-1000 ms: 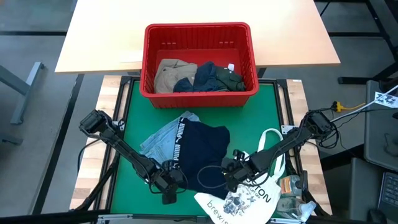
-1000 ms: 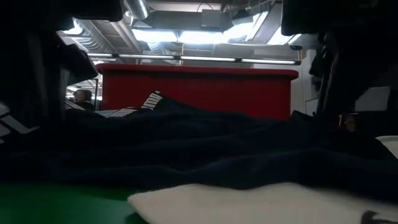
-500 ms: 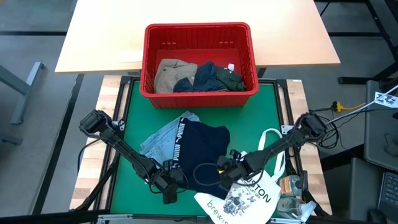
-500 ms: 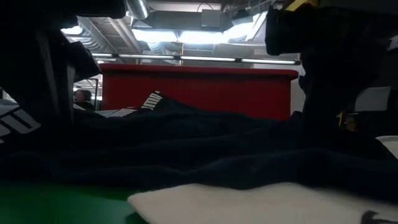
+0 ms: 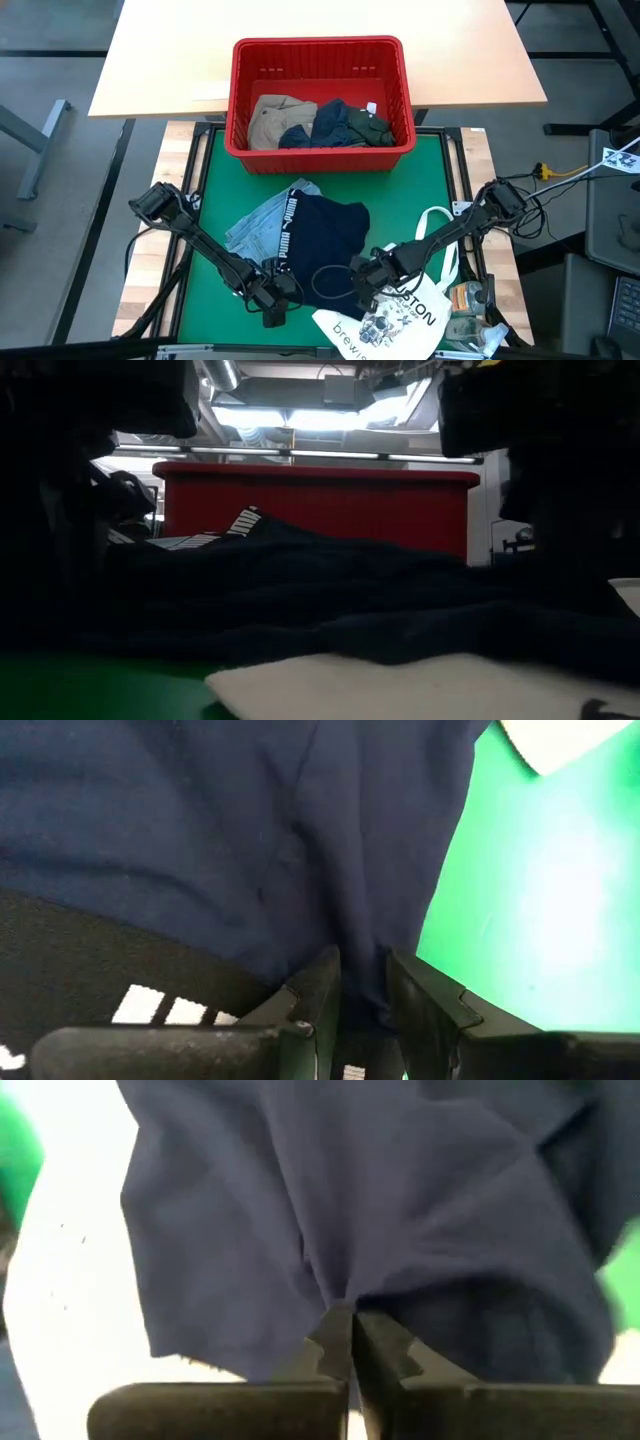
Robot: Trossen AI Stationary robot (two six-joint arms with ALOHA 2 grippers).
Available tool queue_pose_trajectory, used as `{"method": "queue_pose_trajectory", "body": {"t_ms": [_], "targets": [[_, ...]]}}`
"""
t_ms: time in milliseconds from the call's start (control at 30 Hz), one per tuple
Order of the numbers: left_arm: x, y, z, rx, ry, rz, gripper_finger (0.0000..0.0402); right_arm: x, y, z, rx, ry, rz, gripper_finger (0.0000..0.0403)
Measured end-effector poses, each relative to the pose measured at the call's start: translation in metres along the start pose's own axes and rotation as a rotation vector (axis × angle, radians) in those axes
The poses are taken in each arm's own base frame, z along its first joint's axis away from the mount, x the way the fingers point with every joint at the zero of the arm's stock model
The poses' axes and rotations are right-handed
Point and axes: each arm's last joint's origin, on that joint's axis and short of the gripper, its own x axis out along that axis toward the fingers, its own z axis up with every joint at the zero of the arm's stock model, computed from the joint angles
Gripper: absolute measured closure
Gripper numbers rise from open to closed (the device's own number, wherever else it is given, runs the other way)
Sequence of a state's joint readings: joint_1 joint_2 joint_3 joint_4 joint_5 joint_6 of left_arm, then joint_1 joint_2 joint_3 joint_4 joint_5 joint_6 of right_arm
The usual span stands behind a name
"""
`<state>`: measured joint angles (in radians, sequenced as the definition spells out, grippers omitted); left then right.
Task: Fold Laundry from Bin
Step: Fold the dark blue boxer shorts
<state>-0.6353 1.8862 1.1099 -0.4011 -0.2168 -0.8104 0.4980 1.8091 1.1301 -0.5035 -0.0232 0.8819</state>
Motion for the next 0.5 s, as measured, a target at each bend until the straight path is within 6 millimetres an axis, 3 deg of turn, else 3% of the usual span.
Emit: {"method": "queue_pose_trajectory", "body": {"t_ms": [500], "targets": [[-0.0007,-0.0013,-0.0010,-0.004,0.052,-0.053,0.0320,-0.0006,0.0022,-0.0059,0.003,0.173,0.115,0.0400]]}}
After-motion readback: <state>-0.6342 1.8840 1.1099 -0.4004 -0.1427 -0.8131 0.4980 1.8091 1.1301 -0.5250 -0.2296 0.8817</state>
